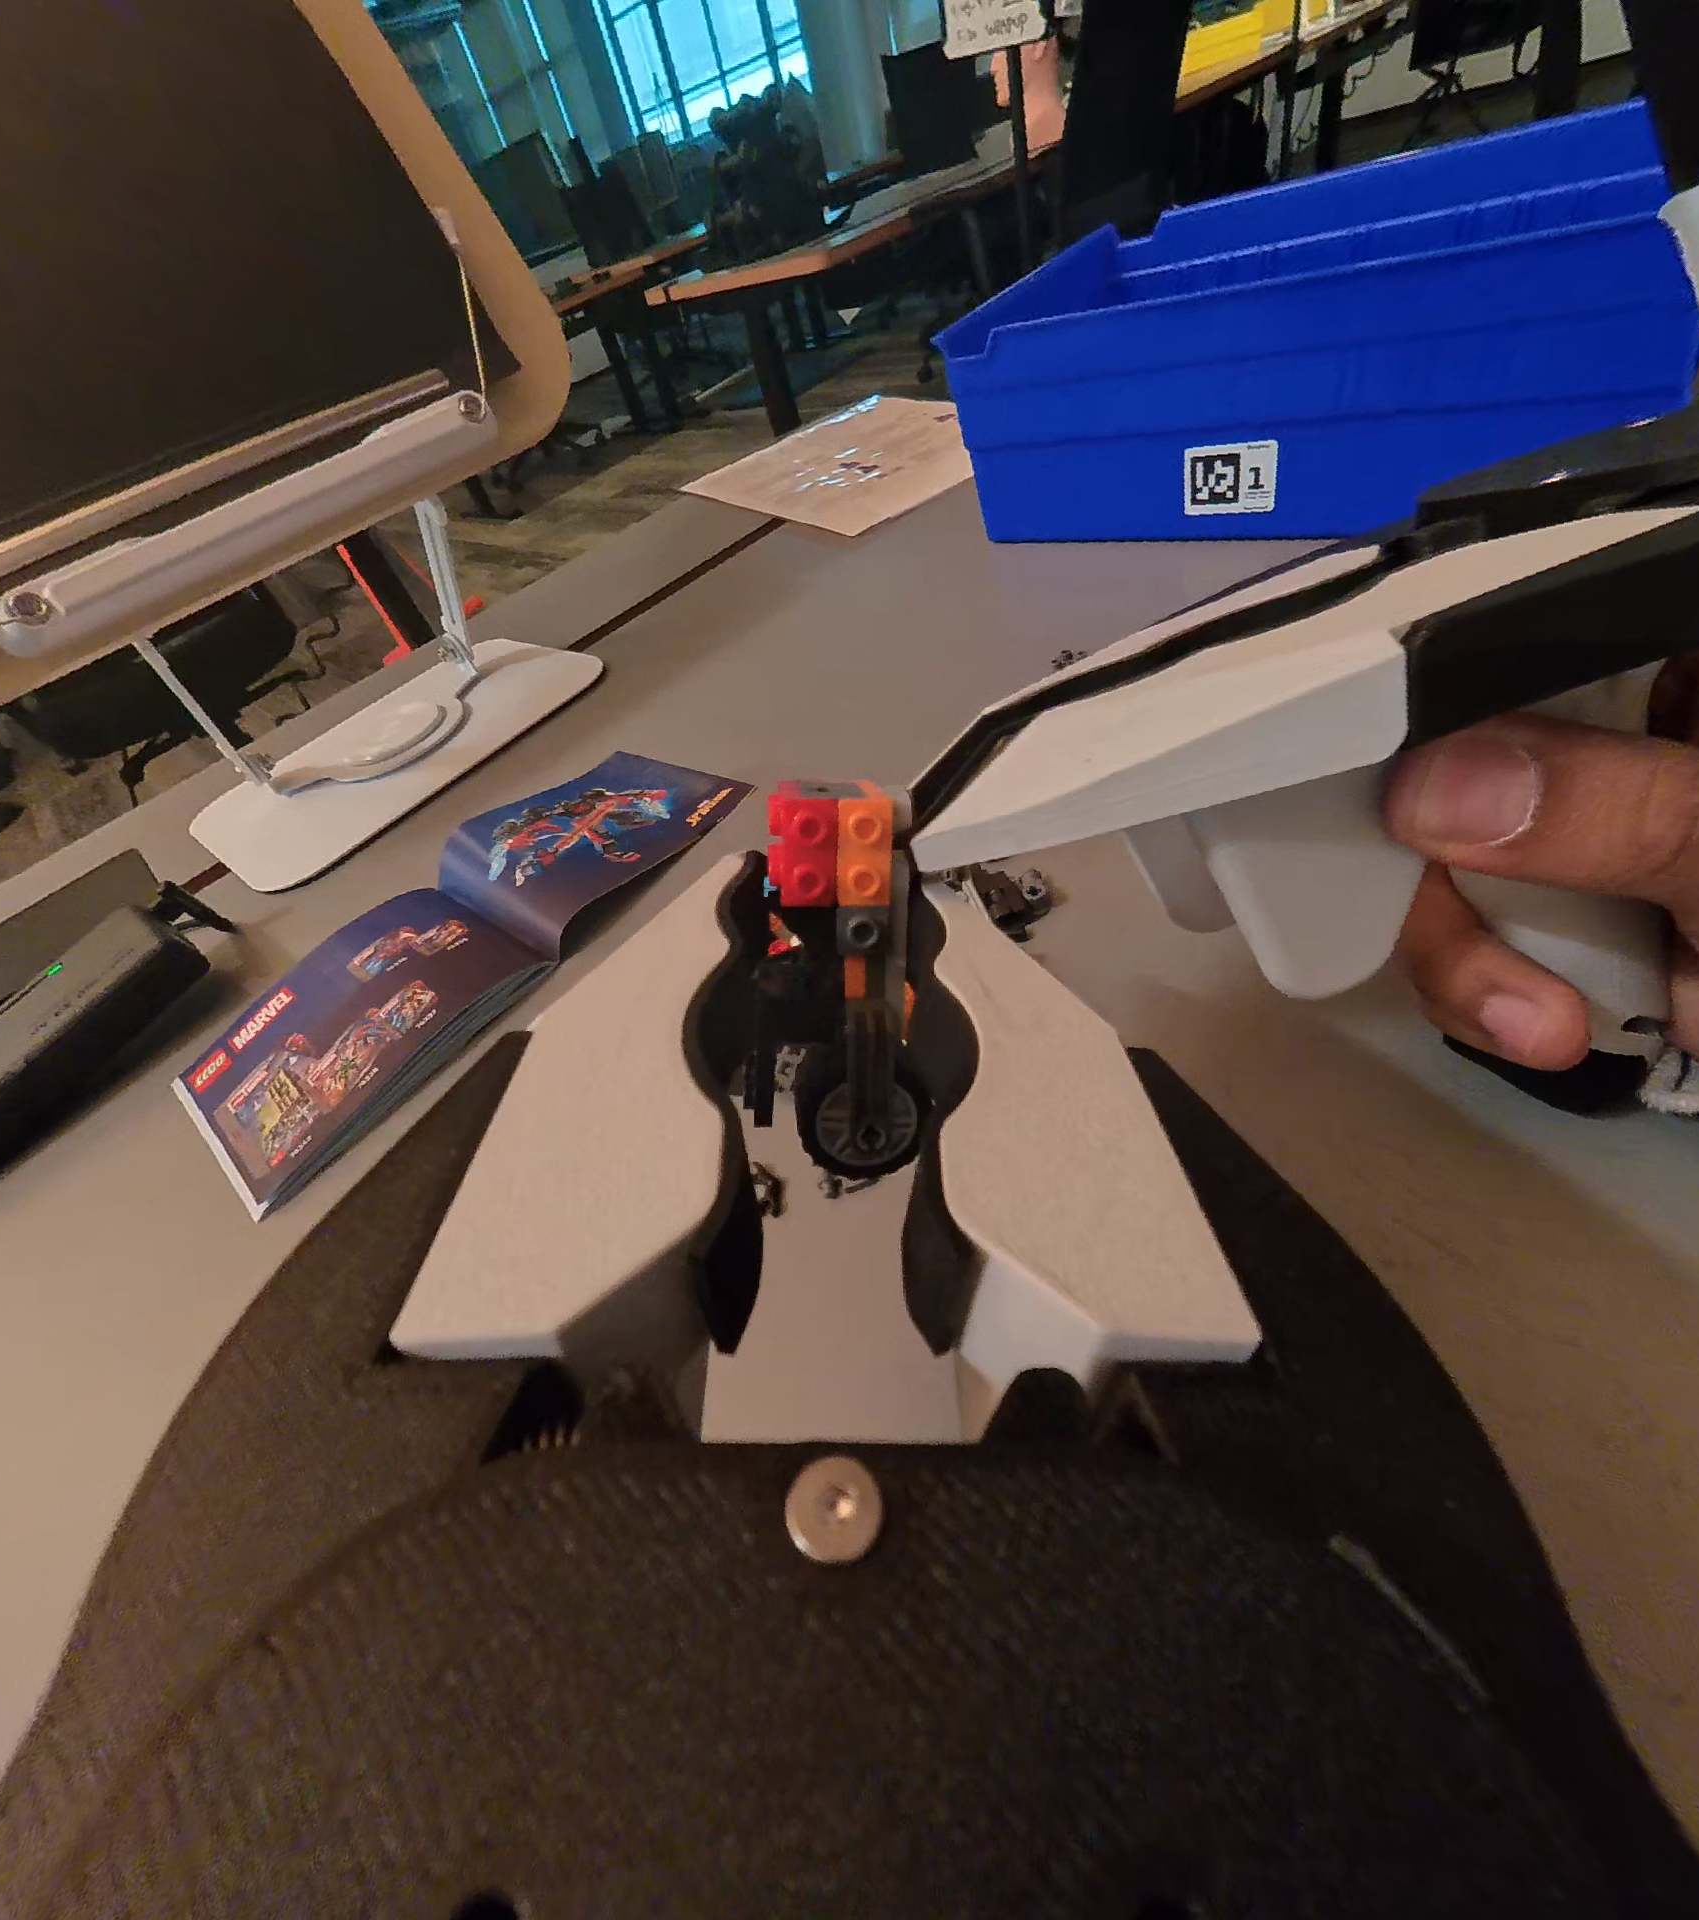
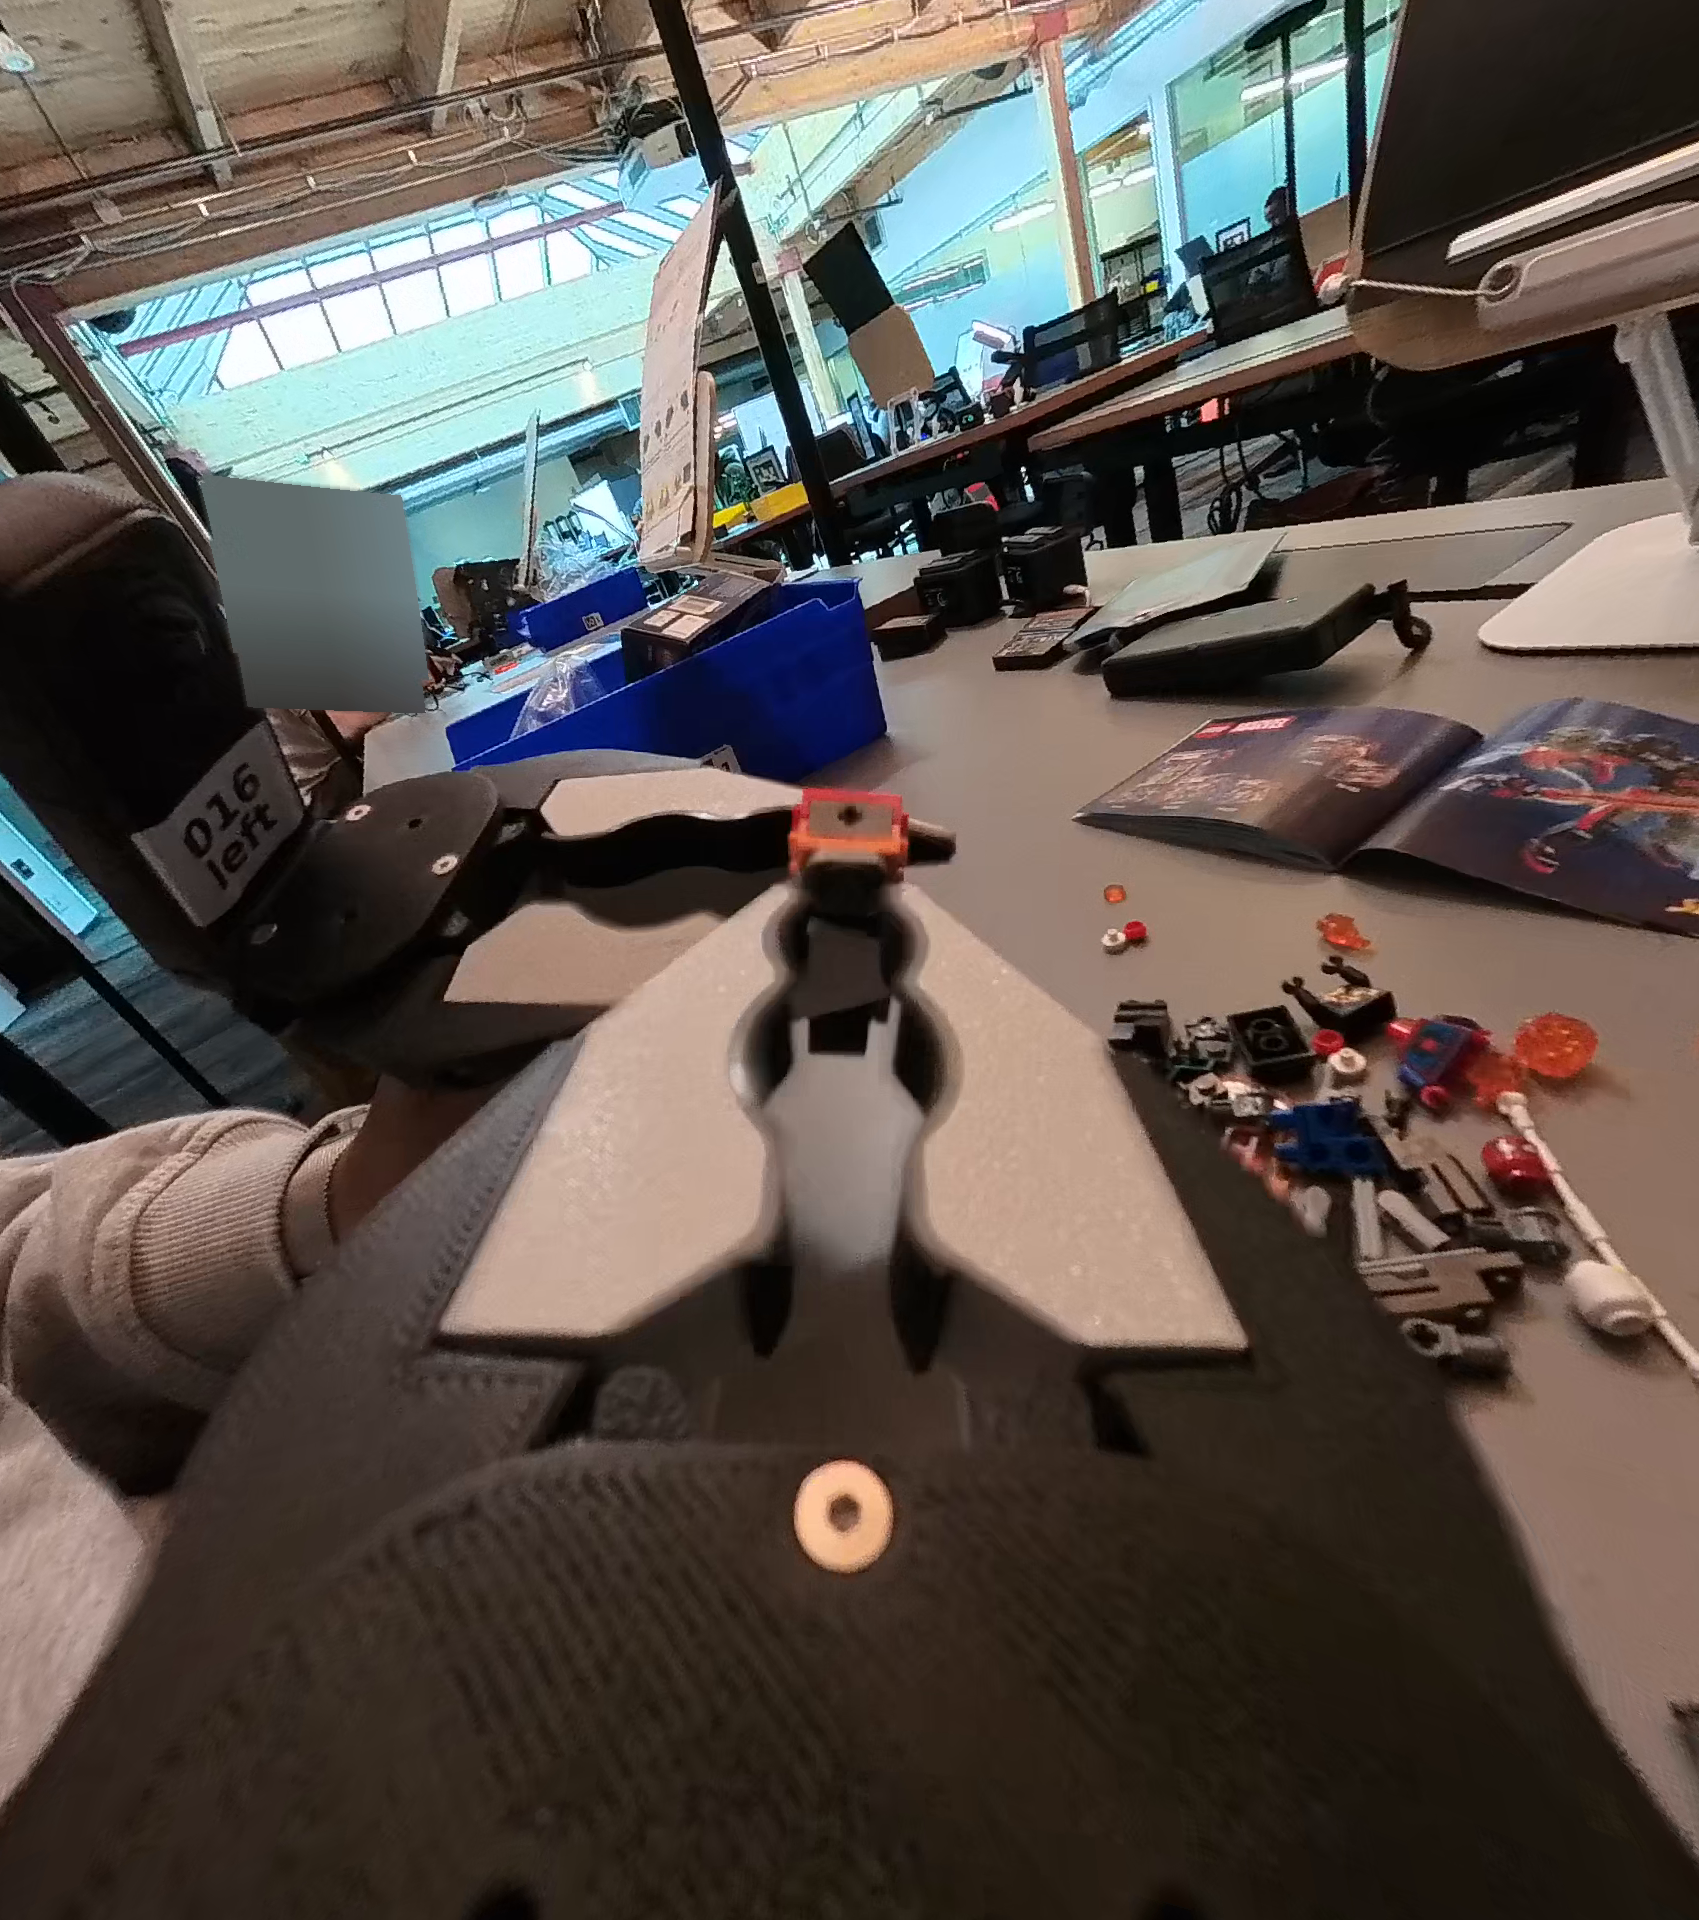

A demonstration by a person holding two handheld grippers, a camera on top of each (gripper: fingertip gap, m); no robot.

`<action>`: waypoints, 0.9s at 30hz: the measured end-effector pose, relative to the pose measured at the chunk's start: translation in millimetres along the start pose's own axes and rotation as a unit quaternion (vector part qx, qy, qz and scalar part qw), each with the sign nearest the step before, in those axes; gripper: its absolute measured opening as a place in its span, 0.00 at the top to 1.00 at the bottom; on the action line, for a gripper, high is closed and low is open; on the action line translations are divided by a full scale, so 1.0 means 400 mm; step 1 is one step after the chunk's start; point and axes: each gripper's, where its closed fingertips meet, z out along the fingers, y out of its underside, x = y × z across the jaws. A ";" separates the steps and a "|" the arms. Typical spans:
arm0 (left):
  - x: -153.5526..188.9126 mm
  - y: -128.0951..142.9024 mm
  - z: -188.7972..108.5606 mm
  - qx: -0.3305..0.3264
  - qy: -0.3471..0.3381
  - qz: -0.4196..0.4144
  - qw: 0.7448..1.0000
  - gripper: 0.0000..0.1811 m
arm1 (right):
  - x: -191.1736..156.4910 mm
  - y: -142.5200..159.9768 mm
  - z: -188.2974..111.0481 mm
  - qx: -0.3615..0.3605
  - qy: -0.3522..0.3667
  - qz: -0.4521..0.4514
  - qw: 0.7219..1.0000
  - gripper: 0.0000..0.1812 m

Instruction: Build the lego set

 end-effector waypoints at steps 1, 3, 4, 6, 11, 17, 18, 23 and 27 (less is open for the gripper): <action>-0.047 0.004 -0.006 -0.001 -0.055 -0.011 0.998 0.86 | 0.005 -0.009 -0.014 0.012 0.012 0.000 1.000 1.00; -0.140 0.009 -0.038 0.016 -0.080 -0.047 0.996 0.87 | 0.027 -0.026 -0.040 0.027 0.009 0.017 0.999 1.00; -0.157 0.007 -0.047 0.025 -0.054 -0.092 0.994 0.86 | 0.037 -0.032 -0.049 0.036 0.001 0.031 0.999 1.00; -0.156 0.007 -0.047 0.040 -0.023 -0.128 0.991 0.86 | 0.031 -0.025 -0.029 0.030 -0.013 0.035 0.999 1.00; -0.099 0.002 -0.026 0.053 0.061 -0.181 0.980 0.86 | -0.001 -0.030 -0.017 0.033 0.024 -0.104 0.994 1.00; -0.073 -0.020 -0.034 0.083 0.110 -0.183 0.973 0.86 | -0.021 -0.030 -0.008 0.040 0.031 -0.173 0.984 0.90; -0.070 -0.023 -0.035 0.085 0.108 -0.172 0.975 0.86 | -0.023 -0.037 -0.014 0.048 0.031 -0.175 0.983 0.89; -0.058 -0.021 -0.033 0.074 0.033 -0.022 0.996 0.86 | -0.033 -0.042 -0.015 0.057 0.014 -0.158 0.986 0.82; 0.019 -0.034 -0.027 0.078 0.016 0.126 0.989 0.87 | -0.042 -0.019 0.004 0.032 -0.008 -0.134 0.990 0.74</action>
